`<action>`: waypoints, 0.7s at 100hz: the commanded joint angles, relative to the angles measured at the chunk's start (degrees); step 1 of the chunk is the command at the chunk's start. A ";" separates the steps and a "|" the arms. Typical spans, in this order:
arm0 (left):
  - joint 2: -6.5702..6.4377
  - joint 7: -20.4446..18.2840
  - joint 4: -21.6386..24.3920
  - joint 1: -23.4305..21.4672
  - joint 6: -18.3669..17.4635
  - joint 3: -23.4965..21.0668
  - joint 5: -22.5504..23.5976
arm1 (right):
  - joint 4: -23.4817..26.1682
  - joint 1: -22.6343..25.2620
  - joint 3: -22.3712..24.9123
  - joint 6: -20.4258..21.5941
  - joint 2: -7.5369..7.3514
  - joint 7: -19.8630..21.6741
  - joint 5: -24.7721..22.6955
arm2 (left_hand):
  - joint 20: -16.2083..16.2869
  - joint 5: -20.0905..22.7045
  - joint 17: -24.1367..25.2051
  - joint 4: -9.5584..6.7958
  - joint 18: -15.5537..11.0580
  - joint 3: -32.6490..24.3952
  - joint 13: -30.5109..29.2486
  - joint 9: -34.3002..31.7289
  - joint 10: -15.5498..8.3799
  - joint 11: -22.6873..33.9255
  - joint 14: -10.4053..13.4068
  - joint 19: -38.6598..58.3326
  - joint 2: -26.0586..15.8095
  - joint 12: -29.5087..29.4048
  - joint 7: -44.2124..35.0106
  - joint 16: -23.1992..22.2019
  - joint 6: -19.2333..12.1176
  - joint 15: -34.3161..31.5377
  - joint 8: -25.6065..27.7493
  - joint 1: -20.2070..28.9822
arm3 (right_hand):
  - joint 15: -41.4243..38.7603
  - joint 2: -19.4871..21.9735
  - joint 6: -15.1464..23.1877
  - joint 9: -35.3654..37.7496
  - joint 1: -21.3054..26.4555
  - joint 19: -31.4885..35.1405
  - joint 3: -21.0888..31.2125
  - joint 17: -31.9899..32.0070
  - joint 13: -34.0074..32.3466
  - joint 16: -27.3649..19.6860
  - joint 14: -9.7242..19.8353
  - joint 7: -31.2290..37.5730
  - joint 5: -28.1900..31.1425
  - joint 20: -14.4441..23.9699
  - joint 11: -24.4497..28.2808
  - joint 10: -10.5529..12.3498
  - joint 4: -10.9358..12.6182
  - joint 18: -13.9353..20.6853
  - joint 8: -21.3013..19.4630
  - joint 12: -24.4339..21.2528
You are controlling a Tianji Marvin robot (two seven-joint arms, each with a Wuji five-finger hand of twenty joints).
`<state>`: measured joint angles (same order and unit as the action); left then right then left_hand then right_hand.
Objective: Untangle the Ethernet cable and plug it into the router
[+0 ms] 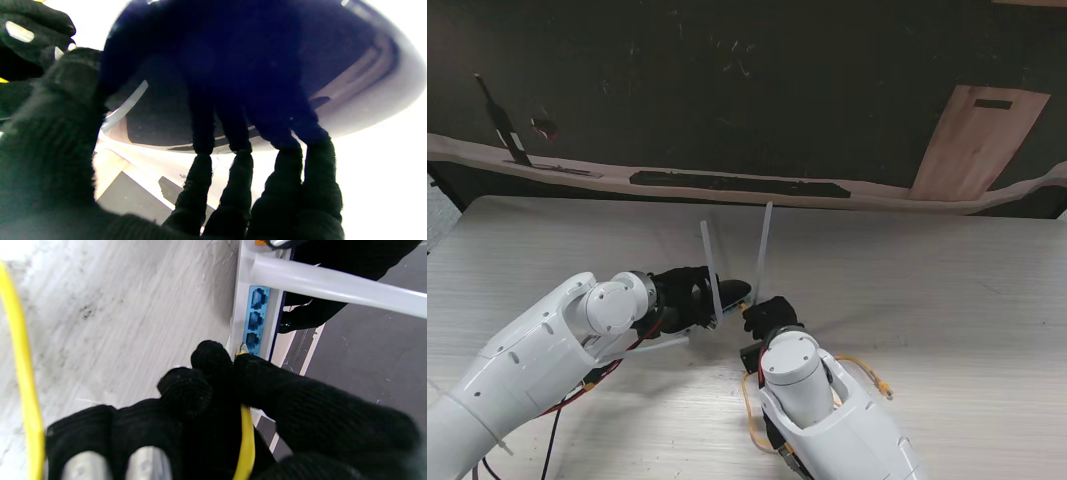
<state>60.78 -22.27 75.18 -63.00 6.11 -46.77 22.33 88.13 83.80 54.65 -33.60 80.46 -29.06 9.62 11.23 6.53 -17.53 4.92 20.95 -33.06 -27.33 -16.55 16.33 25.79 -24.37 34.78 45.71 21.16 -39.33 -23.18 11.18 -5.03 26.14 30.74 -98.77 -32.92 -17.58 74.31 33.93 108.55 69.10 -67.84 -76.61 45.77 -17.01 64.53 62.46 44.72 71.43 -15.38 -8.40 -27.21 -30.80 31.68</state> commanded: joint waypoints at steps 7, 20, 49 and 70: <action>-0.23 -3.08 -3.25 -3.00 1.14 1.86 -0.18 | 0.60 0.20 0.01 0.27 0.50 0.67 1.23 | 3.16 9.06 -8.56 -4.10 -6.22 -35.98 -11.65 -9.69 -4.03 12.17 9.15 27.78 -9.38 5.32 -11.65 -5.10 -0.70 -33.32 3.63 32.04 | -2.70 2.83 -9.81 9.01 0.20 8.85 1.77 0.54 2.02 -0.31 6.17 4.21 4.97 -2.96 17.06 -5.01 1.34 1.46 -1.15 0.10; -0.20 -2.97 -3.30 -2.95 1.13 1.98 -0.15 | 0.78 0.15 0.10 0.11 0.70 0.43 2.33 | 3.18 9.11 -8.54 -4.06 -6.14 -35.82 -11.66 -9.71 -3.93 12.16 9.15 27.82 -9.49 5.31 -11.56 -5.19 -0.49 -33.29 3.59 32.06 | -2.67 2.97 -9.79 9.01 0.21 8.71 1.65 0.56 2.02 -0.38 6.20 4.23 4.93 -3.01 16.97 -5.00 1.35 1.39 -1.12 0.05; -0.19 -2.92 -3.27 -2.92 1.35 2.23 -0.10 | 1.01 0.00 -0.13 0.30 0.76 0.47 3.01 | 3.23 9.08 -8.43 -4.02 -6.02 -35.31 -11.64 -9.73 -3.94 12.20 9.02 27.90 -9.79 5.33 -11.55 -5.37 -0.42 -33.19 3.59 32.16 | -2.66 3.07 -9.78 9.02 0.17 8.55 1.54 0.57 2.02 -0.52 6.13 4.26 4.78 -3.06 16.88 -5.01 1.36 1.21 -1.04 -0.04; -0.19 -2.91 -3.24 -2.94 1.50 2.21 -0.09 | 1.21 0.21 -0.17 0.58 0.83 0.07 3.11 | 3.25 9.06 -8.37 -3.99 -6.07 -35.17 -11.62 -9.68 -3.93 12.17 8.90 27.93 -9.82 5.31 -11.50 -5.44 -0.43 -33.14 3.57 32.19 | -2.65 3.02 -9.75 9.01 0.22 8.54 1.55 0.57 2.02 -0.57 6.10 4.29 4.71 -3.05 16.89 -5.01 1.32 1.20 -0.98 -0.06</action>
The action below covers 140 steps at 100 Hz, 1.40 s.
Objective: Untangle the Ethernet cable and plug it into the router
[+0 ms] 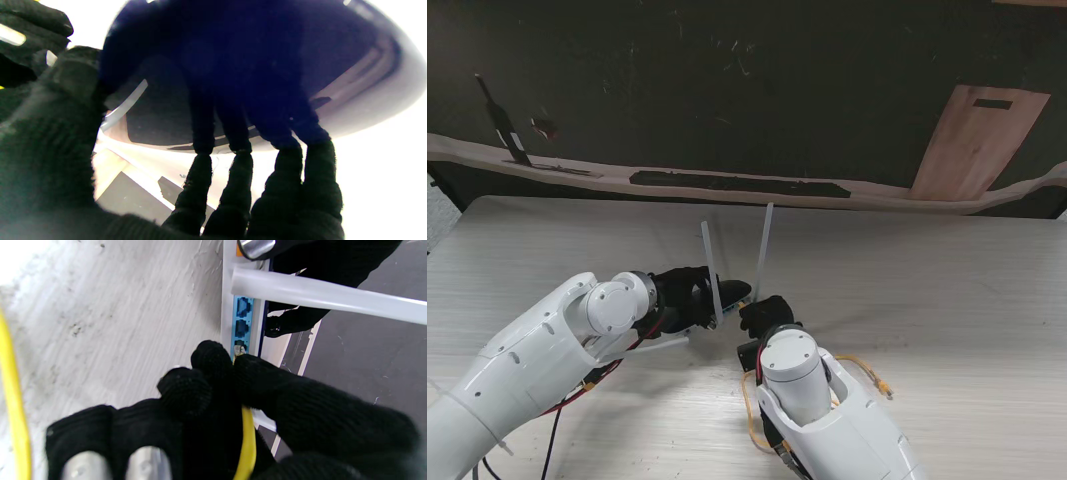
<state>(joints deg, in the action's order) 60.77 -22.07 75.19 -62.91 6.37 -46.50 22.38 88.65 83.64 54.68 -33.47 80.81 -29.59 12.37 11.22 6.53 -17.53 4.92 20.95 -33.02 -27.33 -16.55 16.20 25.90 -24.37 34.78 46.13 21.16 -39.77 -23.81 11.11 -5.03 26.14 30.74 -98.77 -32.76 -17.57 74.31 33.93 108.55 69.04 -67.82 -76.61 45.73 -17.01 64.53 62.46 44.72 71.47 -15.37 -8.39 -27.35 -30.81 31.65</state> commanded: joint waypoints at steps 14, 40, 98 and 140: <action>-0.13 -3.15 -3.47 -2.78 1.25 2.16 -0.28 | 0.60 0.31 -0.19 0.34 0.55 0.51 0.45 | 3.25 9.08 -8.37 -3.97 -6.02 -35.17 -11.61 -9.71 -3.77 12.06 8.93 27.93 -10.27 5.32 -11.04 -4.85 -0.28 -33.12 3.56 32.22 | -2.65 2.95 -9.71 9.01 0.20 8.50 1.55 0.56 2.02 -0.56 6.18 4.31 4.64 -3.05 16.85 -5.02 1.27 1.33 -0.92 -0.03; -0.07 -2.91 -3.41 -2.97 1.36 2.20 -0.37 | -0.72 -0.21 -0.25 0.08 0.85 0.31 0.85 | 3.24 9.03 -8.38 -3.87 -6.02 -34.93 -11.66 -9.65 -3.83 12.04 8.96 27.95 -10.38 5.31 -11.05 -4.91 -0.31 -33.07 3.57 32.24 | -2.55 3.12 -9.67 9.02 0.33 8.23 1.29 0.60 2.02 -0.70 6.03 4.32 4.40 -3.16 16.60 -5.08 1.22 1.20 -0.76 -0.17; -0.11 -3.57 -3.75 -2.90 0.88 1.93 -1.38 | -2.22 -0.82 -0.75 -0.06 1.41 -0.22 1.48 | 3.09 9.11 -8.31 -3.95 -6.63 -35.48 -11.56 -9.69 -3.77 12.07 9.36 27.71 -9.82 5.32 -11.11 -4.76 -0.37 -32.88 3.60 32.22 | -2.47 3.58 -9.49 9.01 0.18 7.94 0.96 0.63 2.02 -0.99 6.12 4.46 3.99 -3.26 16.34 -5.09 1.19 0.99 -0.48 -0.40; -0.21 -3.88 -4.20 -2.72 -0.71 2.00 -1.51 | -3.31 -1.47 -0.68 -0.85 1.65 -0.47 0.66 | 2.80 9.66 -8.92 -3.38 -6.84 -36.24 -12.19 -10.21 -3.77 12.22 9.75 27.77 -9.14 5.39 -11.38 -4.90 -0.72 -33.09 3.73 32.53 | -2.35 3.93 -9.46 9.01 0.27 7.47 0.67 0.68 2.02 -1.30 6.08 4.55 3.58 -3.47 16.11 -5.10 1.18 0.67 -0.24 -0.79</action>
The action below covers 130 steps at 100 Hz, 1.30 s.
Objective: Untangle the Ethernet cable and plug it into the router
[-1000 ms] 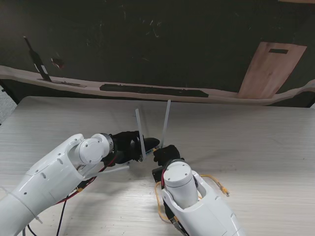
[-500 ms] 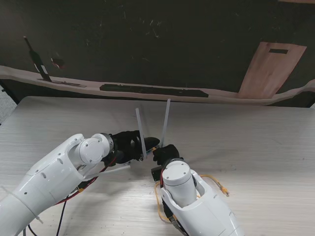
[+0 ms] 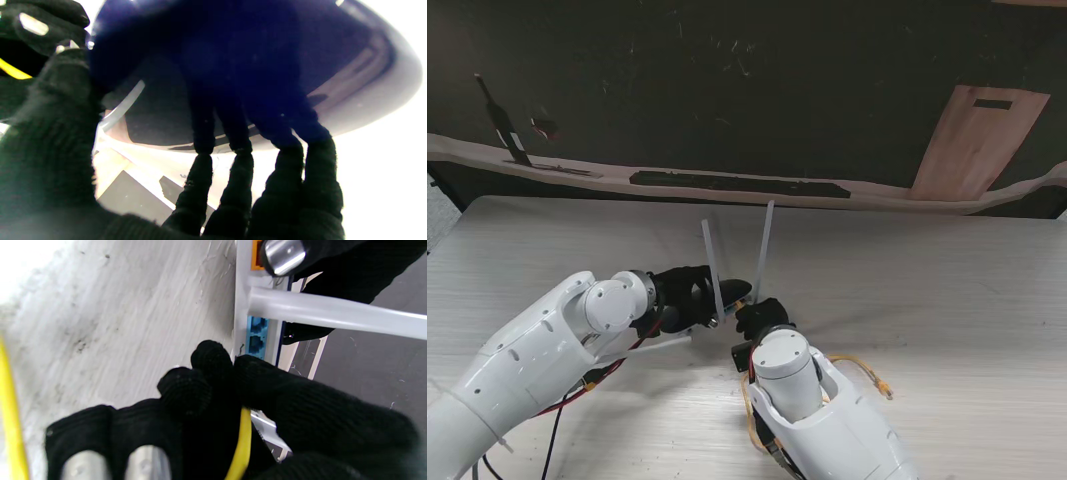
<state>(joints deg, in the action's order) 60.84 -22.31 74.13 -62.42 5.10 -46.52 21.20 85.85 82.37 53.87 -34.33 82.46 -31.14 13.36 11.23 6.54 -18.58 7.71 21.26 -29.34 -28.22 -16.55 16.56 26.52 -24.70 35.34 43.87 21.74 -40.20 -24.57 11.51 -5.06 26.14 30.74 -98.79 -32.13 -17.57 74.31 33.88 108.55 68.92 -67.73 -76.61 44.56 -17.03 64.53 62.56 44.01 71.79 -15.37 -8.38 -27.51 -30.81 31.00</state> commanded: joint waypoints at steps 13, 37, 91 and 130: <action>-0.37 -3.85 -3.08 -3.26 0.28 1.99 -0.32 | -0.84 -0.71 0.18 0.38 -0.33 1.82 -1.05 | 2.75 9.68 -8.02 -6.00 -7.16 -40.09 -11.39 -10.36 -4.17 11.63 10.17 27.32 -6.73 4.82 -10.89 -4.23 -0.83 -33.05 3.73 32.64 | -2.28 3.48 -9.47 9.02 0.36 7.15 0.53 0.62 2.03 -0.26 6.08 4.59 3.23 -2.95 15.68 -5.10 1.16 0.58 -0.19 -0.35; -0.44 -3.88 -3.09 -3.23 -0.29 2.22 0.00 | -0.48 -1.52 0.24 0.53 -1.02 3.75 -1.48 | 2.54 9.94 -8.27 -5.55 -7.25 -40.34 -11.87 -10.64 -4.13 11.70 10.36 27.52 -6.42 4.86 -11.20 -4.49 -1.19 -33.12 3.90 32.88 | -2.30 3.33 -9.41 9.01 0.48 7.13 0.34 0.62 2.03 -0.44 6.08 4.80 3.04 -3.05 15.77 -5.13 1.12 0.43 -0.01 -0.61; -0.36 -3.93 -3.12 -3.03 -0.71 3.02 -0.63 | -1.66 -2.84 -0.36 0.44 -1.29 5.59 -1.64 | 2.22 10.31 -8.62 -5.02 -7.20 -40.56 -12.65 -11.12 -4.18 11.86 10.64 28.17 -5.96 4.94 -11.31 -5.23 -1.16 -33.19 4.01 33.13 | -1.30 3.71 -9.22 8.99 0.83 5.37 -0.92 0.93 2.10 -1.34 4.82 4.33 2.17 -3.75 14.45 -5.65 0.83 -1.68 0.59 -1.66; -0.41 -4.04 -2.78 -3.16 -0.19 3.08 -0.54 | -1.04 -2.59 -0.26 1.40 -2.04 6.50 -3.16 | 2.14 10.30 -8.66 -4.93 -7.02 -40.55 -12.79 -11.10 -4.09 11.82 10.44 28.52 -5.93 4.94 -11.24 -5.65 -1.08 -33.15 4.02 33.17 | 2.38 -2.07 -6.05 8.63 -0.18 1.60 -2.13 1.44 2.16 -3.98 3.24 3.12 -0.74 -5.32 9.78 -6.69 -0.52 -4.63 3.52 -4.44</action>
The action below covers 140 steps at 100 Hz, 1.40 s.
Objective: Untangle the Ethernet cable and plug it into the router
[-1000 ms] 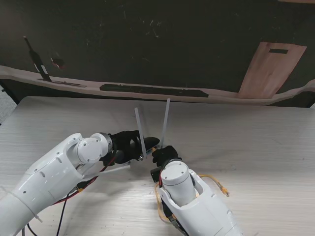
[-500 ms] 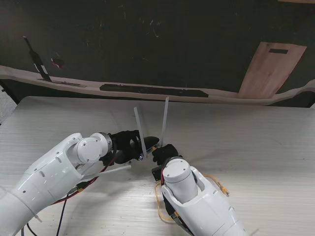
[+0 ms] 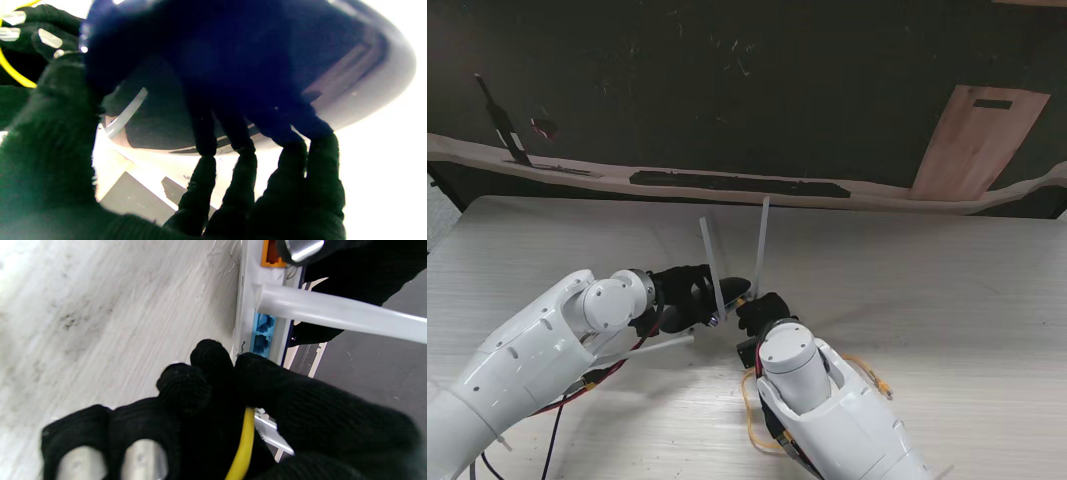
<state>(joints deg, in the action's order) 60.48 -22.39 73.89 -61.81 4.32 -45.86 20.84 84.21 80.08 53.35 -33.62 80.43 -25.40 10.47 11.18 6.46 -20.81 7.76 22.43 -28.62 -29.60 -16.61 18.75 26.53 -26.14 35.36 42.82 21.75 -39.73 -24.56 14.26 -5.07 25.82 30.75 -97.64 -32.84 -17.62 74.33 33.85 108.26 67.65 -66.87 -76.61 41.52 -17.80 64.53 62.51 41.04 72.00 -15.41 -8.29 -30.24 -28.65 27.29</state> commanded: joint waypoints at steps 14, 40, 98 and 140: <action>-0.14 -4.09 -2.30 -3.87 0.81 2.27 0.12 | 0.49 -0.35 0.14 0.76 -0.24 1.34 -0.77 | 2.17 10.33 -6.28 -5.01 -8.16 -41.24 -11.34 -11.00 -6.34 11.78 11.90 28.50 -4.95 4.93 -11.57 -5.71 -3.64 -33.11 4.29 33.12 | 4.07 -6.70 -5.13 6.29 -1.52 -1.20 -1.33 1.12 2.18 -2.96 3.27 4.42 -3.43 -4.32 8.02 -6.84 -2.45 -3.75 3.27 -0.93; -0.19 -4.26 -2.08 -4.03 1.22 2.02 0.08 | 0.82 -0.12 0.19 0.87 -0.82 2.67 -1.22 | 2.12 10.46 -6.32 -5.10 -8.20 -41.10 -11.37 -11.05 -6.25 11.77 11.84 28.54 -4.98 4.92 -11.56 -5.71 -3.69 -32.99 4.28 33.04 | 9.93 -8.28 -4.97 1.87 -8.85 -6.93 -4.51 2.73 2.46 -7.42 -0.03 -1.79 -5.18 -9.89 4.15 -8.80 1.60 -9.09 -4.21 -0.58; -0.10 -4.43 -1.09 -4.43 3.94 1.48 -0.51 | 1.55 0.04 0.15 1.37 -2.84 7.51 -3.33 | 2.40 10.47 -6.00 -5.42 -7.67 -40.20 -11.32 -10.91 -5.93 11.60 11.26 28.83 -5.84 4.85 -11.25 -5.95 -3.38 -33.04 4.16 32.99 | 29.68 -5.64 -6.09 -9.00 -18.00 -20.60 -16.04 12.17 3.49 -18.89 -8.60 -10.53 -13.22 -15.93 -6.39 -12.99 -0.63 -9.75 1.58 -1.07; -0.03 -4.48 -0.73 -4.51 5.30 1.25 -0.88 | 1.39 -0.12 0.10 1.29 -2.92 7.99 -3.23 | 2.59 10.53 -5.85 -5.56 -7.41 -39.87 -11.17 -10.82 -5.79 11.54 11.00 28.89 -6.17 4.81 -11.09 -6.01 -3.33 -32.99 4.08 33.00 | 35.58 4.37 -5.79 -14.82 -21.70 -25.65 -19.89 20.38 7.43 -20.35 -11.33 -12.02 -18.58 -12.04 -8.79 -14.75 0.23 -9.75 3.60 -1.10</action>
<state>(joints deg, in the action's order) 60.54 -23.51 76.19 -62.99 8.12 -46.57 20.22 85.21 79.86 53.56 -32.49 77.18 -18.04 7.11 10.63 7.02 -20.86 7.78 21.83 -28.51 -30.14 -16.88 16.70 28.16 -25.28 36.66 46.14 21.93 -40.66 -26.00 12.48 -5.08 26.18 30.72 -62.53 -29.65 -24.05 60.41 14.36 83.25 49.05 -48.54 -68.69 21.65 -26.50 53.25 45.55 27.24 63.11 -24.82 -7.86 -38.11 -25.75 26.13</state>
